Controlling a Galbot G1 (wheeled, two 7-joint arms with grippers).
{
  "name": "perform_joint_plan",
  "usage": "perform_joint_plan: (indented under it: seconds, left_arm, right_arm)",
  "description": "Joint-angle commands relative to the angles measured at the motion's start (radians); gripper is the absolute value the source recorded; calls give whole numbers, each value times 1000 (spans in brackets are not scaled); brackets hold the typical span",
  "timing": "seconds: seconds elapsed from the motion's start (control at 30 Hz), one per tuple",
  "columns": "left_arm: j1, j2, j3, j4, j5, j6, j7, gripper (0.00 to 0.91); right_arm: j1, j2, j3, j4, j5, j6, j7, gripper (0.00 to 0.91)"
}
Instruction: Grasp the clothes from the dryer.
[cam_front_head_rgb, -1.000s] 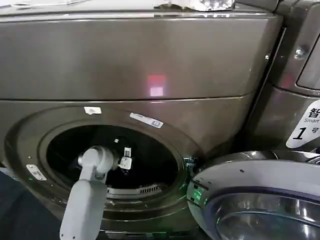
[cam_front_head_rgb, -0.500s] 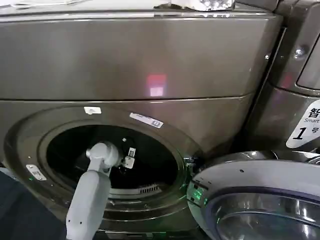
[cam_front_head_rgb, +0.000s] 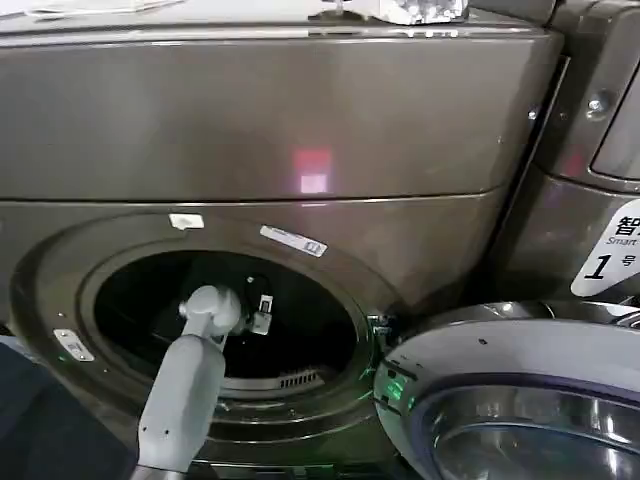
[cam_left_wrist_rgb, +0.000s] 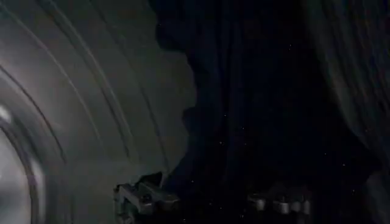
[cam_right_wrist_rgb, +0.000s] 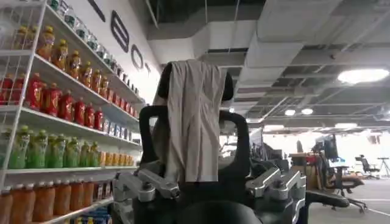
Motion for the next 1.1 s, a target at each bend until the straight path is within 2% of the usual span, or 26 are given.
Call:
perform_joint_plan:
  seconds: [0.03,0.1,0.43,0.6,0.87,0.97,1.1]
  left_arm:
    - [1,1,0,29,-36,33,4,80]
    - [1,2,-1,30,-37,37,4,0]
    - [8,6,-9,-16,-122,84,-1,0]
    - [16,7,-33,-60,-230,114,-89,0]
    - [46,-9,-77,-215,-466,206,-389,0]
    - [53,-23,-88,-234,-497,247,-522,0]
    - [80,-56,-88,-230,-621,337,-865,0]
  right_arm:
    - [1,3,-4,0,-1,1,-1,907]
    - [0,3,-4,-2,-1,2,0,907]
    - [1,2,-8,-9,-1,7,0,907]
    - [2,3,-11,-10,-2,10,-1,907]
    - [6,5,-20,-6,-5,14,-2,907]
    - [5,6,-25,-3,-3,20,-8,907]
    - [0,7,-31,7,-2,25,-13,907]
